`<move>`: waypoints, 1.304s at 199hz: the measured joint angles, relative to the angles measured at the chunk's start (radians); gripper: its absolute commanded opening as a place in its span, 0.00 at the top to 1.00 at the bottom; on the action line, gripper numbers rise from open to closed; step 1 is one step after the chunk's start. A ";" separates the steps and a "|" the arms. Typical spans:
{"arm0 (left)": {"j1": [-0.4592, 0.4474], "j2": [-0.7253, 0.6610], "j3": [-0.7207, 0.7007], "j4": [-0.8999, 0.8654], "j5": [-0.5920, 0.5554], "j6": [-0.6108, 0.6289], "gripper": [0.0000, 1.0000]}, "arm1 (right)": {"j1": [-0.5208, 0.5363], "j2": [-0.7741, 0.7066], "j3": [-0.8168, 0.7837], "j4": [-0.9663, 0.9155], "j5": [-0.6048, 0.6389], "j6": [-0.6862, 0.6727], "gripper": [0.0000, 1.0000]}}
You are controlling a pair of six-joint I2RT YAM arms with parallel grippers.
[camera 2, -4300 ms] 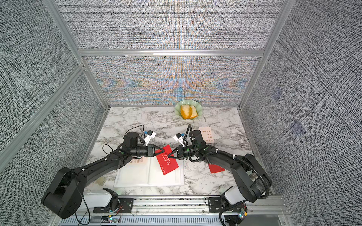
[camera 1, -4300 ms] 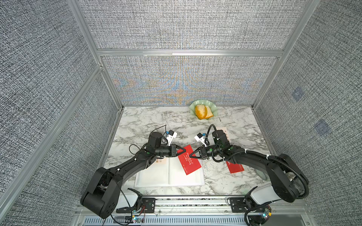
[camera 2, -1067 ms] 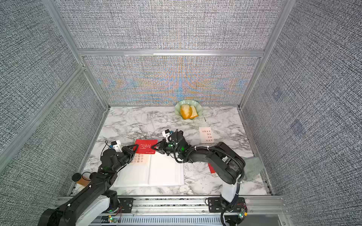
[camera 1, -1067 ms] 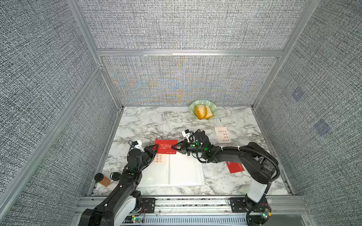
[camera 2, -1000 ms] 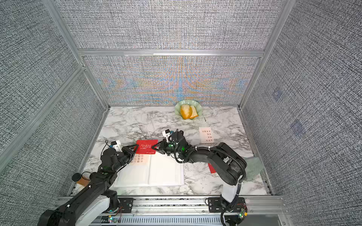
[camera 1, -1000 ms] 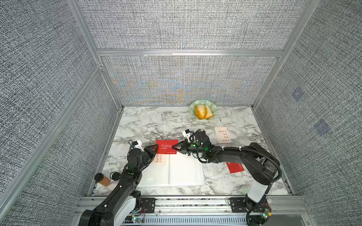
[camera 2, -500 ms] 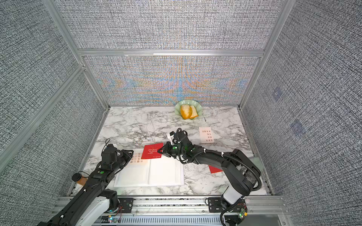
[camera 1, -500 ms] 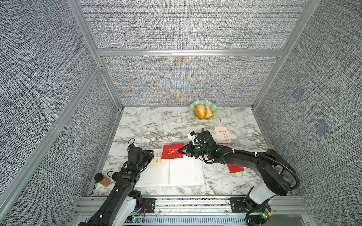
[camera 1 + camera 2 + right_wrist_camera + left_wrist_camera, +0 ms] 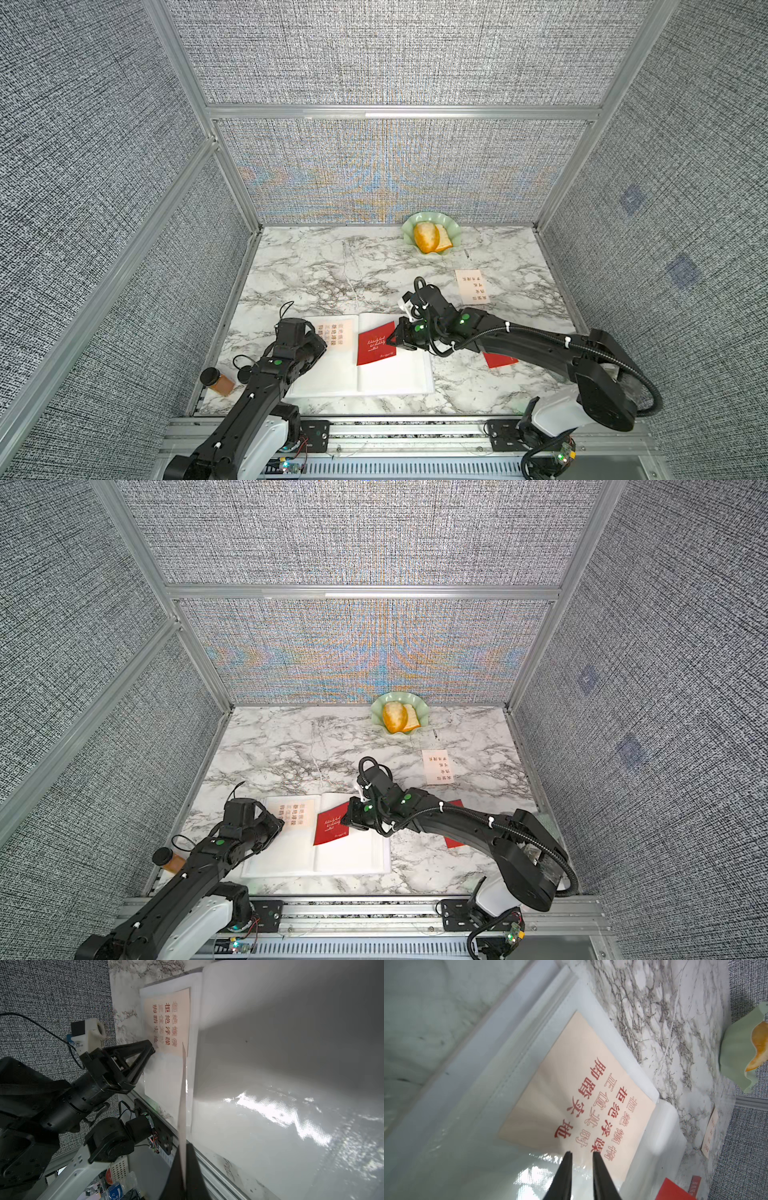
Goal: Place the photos into the photo albums
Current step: Insert the photo into the photo album.
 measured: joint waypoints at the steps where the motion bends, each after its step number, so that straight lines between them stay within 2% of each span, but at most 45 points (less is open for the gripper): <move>1: 0.000 -0.002 0.000 -0.002 -0.001 0.000 0.78 | 0.002 0.000 0.001 -0.002 0.002 -0.001 1.00; 48: 0.000 -0.006 -0.029 -0.037 -0.029 -0.004 0.78 | 0.035 0.009 0.027 -0.069 0.035 -0.006 1.00; 124: -0.001 0.026 -0.048 0.025 -0.055 -0.007 0.78 | 0.069 0.050 0.061 -0.099 0.059 -0.007 1.00; 259: 0.000 -0.143 -0.110 -0.012 -0.085 -0.007 0.79 | 0.103 0.096 0.130 -0.158 0.108 -0.001 1.00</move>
